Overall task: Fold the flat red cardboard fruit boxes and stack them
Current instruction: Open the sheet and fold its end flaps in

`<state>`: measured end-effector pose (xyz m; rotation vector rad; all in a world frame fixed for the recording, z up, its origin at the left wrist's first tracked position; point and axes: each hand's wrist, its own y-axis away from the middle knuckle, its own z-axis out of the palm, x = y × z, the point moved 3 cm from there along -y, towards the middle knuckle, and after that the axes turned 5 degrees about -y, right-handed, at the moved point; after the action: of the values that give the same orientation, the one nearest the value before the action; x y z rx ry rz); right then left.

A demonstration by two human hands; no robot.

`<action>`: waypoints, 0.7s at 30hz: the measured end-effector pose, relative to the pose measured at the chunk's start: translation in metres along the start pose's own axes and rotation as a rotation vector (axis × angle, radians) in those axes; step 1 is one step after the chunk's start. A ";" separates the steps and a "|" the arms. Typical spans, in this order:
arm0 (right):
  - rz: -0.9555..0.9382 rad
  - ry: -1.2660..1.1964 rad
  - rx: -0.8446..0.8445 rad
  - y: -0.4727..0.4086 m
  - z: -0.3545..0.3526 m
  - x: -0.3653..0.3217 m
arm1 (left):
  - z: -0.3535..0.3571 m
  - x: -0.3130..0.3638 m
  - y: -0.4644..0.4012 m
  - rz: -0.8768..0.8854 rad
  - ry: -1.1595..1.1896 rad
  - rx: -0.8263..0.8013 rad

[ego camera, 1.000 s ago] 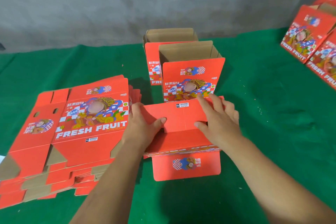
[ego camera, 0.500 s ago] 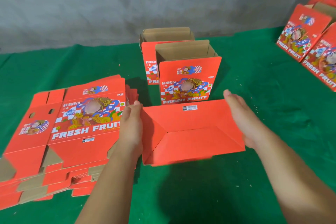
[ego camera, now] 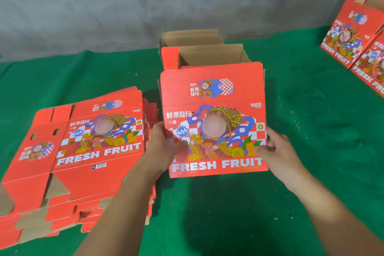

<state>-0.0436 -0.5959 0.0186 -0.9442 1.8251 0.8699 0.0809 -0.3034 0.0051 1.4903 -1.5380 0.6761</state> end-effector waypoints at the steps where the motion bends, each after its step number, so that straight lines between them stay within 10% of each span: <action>1: 0.048 -0.088 0.017 -0.005 0.003 0.002 | 0.000 0.002 -0.009 0.018 -0.135 0.001; 8: 0.262 -0.233 0.018 -0.082 0.029 0.014 | 0.013 0.038 -0.083 0.123 -0.522 -0.123; 15: 0.326 -0.526 -0.218 -0.168 0.071 0.006 | 0.075 0.029 -0.129 0.041 -0.066 -0.499; 21: 0.325 -0.305 -0.174 -0.154 0.147 -0.021 | 0.096 0.036 -0.124 0.082 -0.051 -0.232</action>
<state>0.1522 -0.5375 -0.0443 -0.5842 1.6777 1.3154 0.1846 -0.4208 -0.0322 1.2861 -1.6628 0.4903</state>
